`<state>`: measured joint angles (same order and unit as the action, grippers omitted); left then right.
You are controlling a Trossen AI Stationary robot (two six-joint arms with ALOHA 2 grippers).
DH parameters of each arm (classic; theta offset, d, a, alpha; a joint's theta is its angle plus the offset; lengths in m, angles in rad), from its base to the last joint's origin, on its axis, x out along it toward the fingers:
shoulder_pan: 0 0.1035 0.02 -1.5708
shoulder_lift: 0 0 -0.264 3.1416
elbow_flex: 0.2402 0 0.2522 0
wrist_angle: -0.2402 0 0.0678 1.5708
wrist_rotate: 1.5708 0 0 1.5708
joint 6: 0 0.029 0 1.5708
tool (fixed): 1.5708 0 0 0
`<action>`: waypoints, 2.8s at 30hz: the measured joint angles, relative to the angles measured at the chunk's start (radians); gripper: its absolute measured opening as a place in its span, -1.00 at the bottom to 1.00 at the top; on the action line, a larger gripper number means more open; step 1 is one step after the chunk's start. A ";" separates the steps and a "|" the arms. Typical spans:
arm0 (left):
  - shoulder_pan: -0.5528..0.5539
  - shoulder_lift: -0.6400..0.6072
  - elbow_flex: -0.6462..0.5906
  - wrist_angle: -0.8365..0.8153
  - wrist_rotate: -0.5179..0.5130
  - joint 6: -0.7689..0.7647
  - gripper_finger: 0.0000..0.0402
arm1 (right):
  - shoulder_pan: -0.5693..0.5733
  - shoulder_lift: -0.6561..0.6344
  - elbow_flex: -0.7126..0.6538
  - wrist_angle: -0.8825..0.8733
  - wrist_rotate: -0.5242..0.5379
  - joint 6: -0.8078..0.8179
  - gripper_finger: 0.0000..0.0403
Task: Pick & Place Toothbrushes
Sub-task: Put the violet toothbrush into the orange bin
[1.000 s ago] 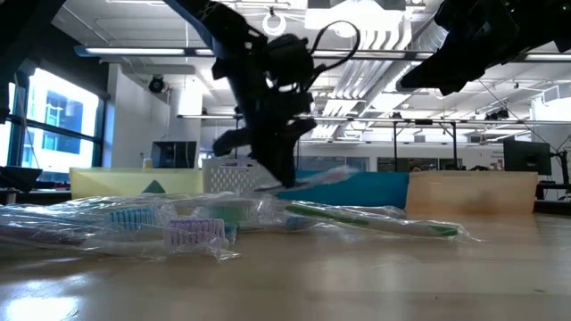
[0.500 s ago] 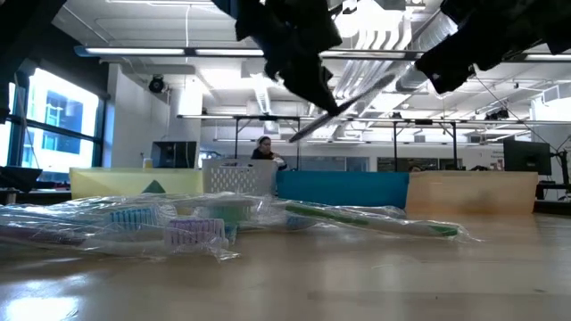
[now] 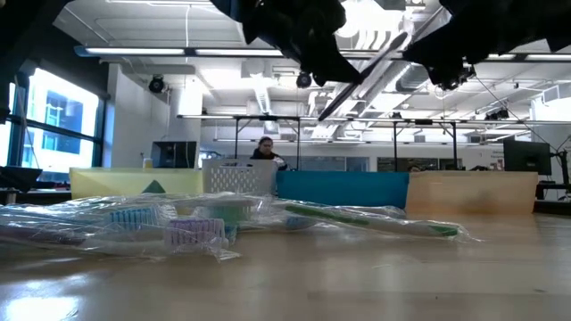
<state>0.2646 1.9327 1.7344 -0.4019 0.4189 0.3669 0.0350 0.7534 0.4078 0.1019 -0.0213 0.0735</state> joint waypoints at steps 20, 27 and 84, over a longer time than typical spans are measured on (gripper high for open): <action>-0.003 0.000 0.000 0.124 0.065 -0.025 -0.98 | 0.077 0.000 0.000 0.030 0.369 -0.050 -0.75; -0.003 0.000 0.000 0.124 0.065 -0.036 -0.98 | 0.077 0.000 0.000 0.030 0.371 -0.046 -0.75; -0.037 0.002 0.000 0.056 0.110 -0.062 -0.98 | 0.076 0.101 0.000 0.294 0.336 0.005 -0.57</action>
<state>0.2278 1.9350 1.7344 -0.3461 0.5291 0.3050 0.1112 0.8547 0.4080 0.3961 0.3149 0.0780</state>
